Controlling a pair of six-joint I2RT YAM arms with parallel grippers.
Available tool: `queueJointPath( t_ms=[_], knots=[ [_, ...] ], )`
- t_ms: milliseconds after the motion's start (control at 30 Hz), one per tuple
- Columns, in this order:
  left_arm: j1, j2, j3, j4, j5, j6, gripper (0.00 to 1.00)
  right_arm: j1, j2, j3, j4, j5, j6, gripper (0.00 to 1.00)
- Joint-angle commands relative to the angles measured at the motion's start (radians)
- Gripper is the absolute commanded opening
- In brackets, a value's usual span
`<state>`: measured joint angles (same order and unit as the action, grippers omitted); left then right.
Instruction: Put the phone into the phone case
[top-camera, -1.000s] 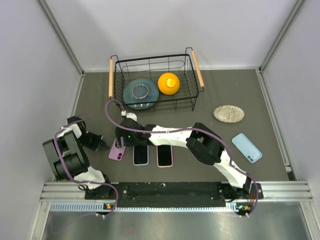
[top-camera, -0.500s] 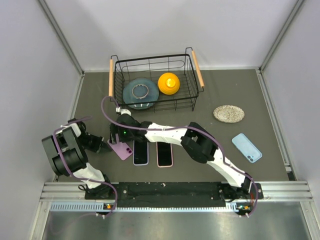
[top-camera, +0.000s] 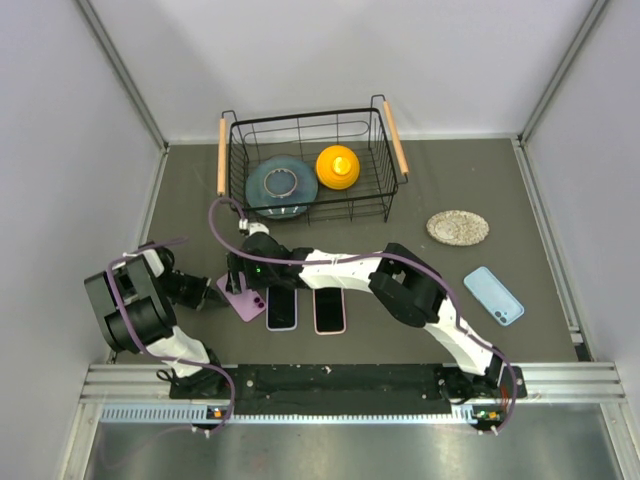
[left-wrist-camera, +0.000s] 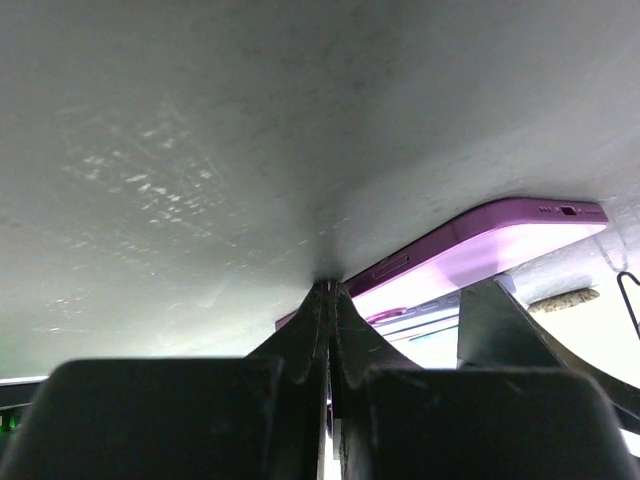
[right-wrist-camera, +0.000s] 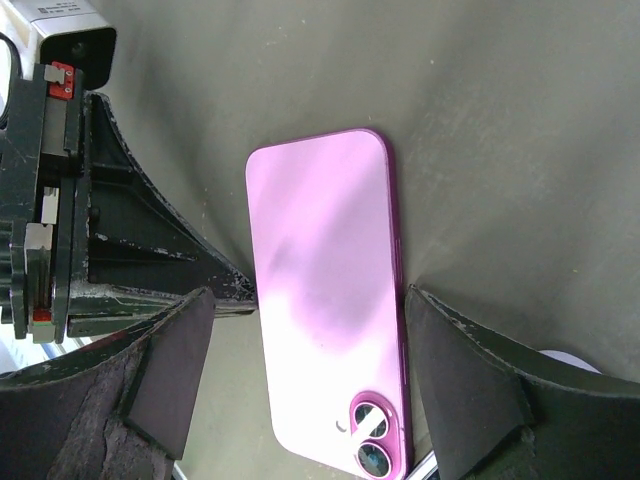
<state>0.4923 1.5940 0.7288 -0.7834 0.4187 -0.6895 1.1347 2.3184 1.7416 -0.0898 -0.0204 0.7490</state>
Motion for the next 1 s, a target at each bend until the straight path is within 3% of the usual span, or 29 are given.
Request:
queueJointPath(
  t_ms=[0, 133, 267, 500, 533, 633, 967],
  knots=[
    [-0.006, 0.046, -0.055, 0.113, -0.238, 0.001, 0.0, 0.011, -0.013, -0.005, -0.108, 0.007, -0.024, 0.77],
    [-0.006, 0.064, -0.065, 0.118, -0.236, 0.002, 0.0, 0.01, 0.001, -0.002, -0.099, -0.012, -0.022, 0.78],
    [-0.006, 0.073, -0.083, 0.133, -0.236, 0.002, 0.0, -0.018, 0.042, 0.091, -0.082, -0.155, -0.06, 0.78],
    [-0.006, 0.084, -0.089, 0.142, -0.233, 0.016, 0.0, -0.038, 0.015, 0.008, 0.082, -0.315, 0.077, 0.77],
    [-0.008, 0.083, -0.091, 0.141, -0.233, 0.016, 0.0, -0.044, -0.002, -0.019, 0.201, -0.361, 0.101, 0.77],
    [-0.006, 0.08, -0.092, 0.141, -0.23, 0.019, 0.0, -0.064, -0.011, -0.063, 0.301, -0.439, 0.148, 0.76],
    [-0.006, 0.086, -0.086, 0.128, -0.261, 0.01, 0.0, -0.067, -0.069, -0.108, 0.296, -0.489, 0.124, 0.75]
  ],
)
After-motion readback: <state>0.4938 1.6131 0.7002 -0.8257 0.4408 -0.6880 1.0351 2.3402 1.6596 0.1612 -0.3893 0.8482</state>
